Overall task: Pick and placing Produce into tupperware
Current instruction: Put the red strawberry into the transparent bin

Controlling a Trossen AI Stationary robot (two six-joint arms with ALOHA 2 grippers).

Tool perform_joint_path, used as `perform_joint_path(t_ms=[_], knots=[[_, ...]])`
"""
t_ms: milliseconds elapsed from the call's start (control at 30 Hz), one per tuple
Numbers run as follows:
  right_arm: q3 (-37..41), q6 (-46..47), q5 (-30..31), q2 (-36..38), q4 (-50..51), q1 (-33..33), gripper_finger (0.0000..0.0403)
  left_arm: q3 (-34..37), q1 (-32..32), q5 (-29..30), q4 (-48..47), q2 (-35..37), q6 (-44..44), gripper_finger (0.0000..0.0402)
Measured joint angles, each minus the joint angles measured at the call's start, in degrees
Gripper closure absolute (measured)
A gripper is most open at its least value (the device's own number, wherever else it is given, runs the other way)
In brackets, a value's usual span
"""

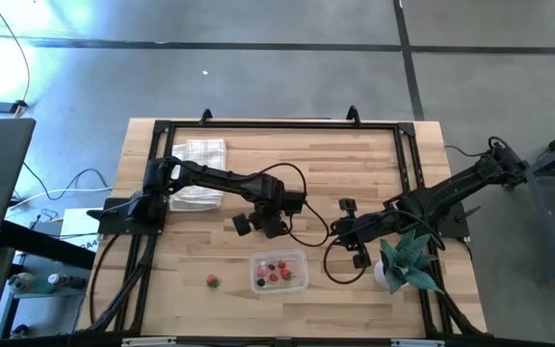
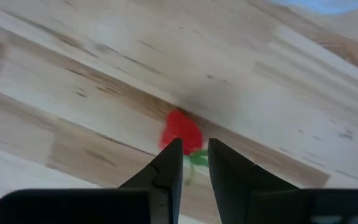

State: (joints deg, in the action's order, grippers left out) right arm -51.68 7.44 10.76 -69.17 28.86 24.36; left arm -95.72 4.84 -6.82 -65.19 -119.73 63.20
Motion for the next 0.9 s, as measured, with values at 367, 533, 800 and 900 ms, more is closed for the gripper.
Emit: perform_joint_path(t_ms=[367, 533, 800, 900], knots=[[0.0, 0.0, 0.0, 0.0, 0.0, 0.0, 0.0313, -0.1, 0.0, -0.8, 0.9, -0.5, -4.3, 0.027], [0.0, 0.0, 0.0, 0.0, 0.0, 0.0, 0.0313, -0.1, 0.0, 0.5, 1.0, -0.5, -5.0, 0.0233], [0.0, 0.0, 0.0, 0.0, 0.0, 0.0, 0.0313, -0.1, 0.0, 1.7, 2.5, -0.5, -5.0, 0.0228], [0.0, 0.0, 0.0, 0.0, 0.0, 0.0, 0.0313, -0.2, 0.0, 1.3, 2.2, -1.3, -5.0, 0.0233]])
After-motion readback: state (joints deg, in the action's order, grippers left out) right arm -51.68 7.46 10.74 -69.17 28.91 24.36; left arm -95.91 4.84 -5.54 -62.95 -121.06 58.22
